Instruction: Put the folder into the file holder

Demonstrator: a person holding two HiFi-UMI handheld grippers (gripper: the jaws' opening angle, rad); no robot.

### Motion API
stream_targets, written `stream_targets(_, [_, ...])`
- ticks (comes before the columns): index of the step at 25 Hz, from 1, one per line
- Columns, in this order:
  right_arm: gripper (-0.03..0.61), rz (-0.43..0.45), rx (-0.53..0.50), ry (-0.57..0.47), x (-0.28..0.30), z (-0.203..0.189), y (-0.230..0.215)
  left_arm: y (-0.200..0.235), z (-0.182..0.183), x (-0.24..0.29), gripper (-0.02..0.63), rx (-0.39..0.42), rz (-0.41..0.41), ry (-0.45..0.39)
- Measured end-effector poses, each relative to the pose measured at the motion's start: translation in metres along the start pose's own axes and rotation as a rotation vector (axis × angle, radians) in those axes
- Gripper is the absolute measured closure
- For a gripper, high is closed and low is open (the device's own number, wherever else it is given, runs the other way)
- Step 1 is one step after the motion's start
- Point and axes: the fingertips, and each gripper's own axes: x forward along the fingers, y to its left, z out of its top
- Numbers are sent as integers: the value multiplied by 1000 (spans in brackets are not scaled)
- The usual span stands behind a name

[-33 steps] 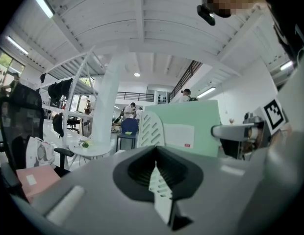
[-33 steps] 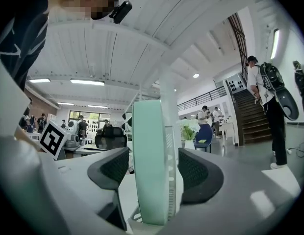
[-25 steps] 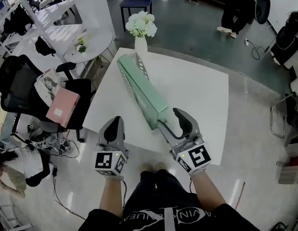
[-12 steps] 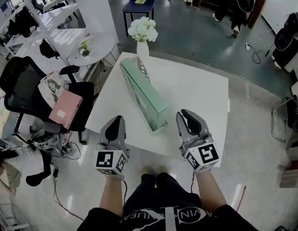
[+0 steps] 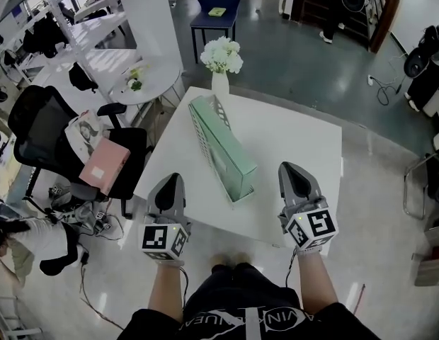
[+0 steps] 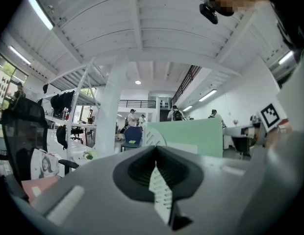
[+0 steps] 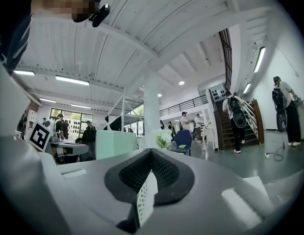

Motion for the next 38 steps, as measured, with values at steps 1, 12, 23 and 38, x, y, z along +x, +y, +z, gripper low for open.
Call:
stream_targets(1, [572,-3,-1,0,1,1,-1,2,2,-1,614,1,4,-2])
stream_targets(12, [572,20,2,-22,12,18,-2,22,24,-6,614,9,48,-35])
stream_targets(23, [572,40,-19,-14,14,20,-1,31,34,-13,614,3,82,-48])
stream_targets(38, [572,8,-37,-1,15,12,-15,34,32,-7,614,5,80,-46])
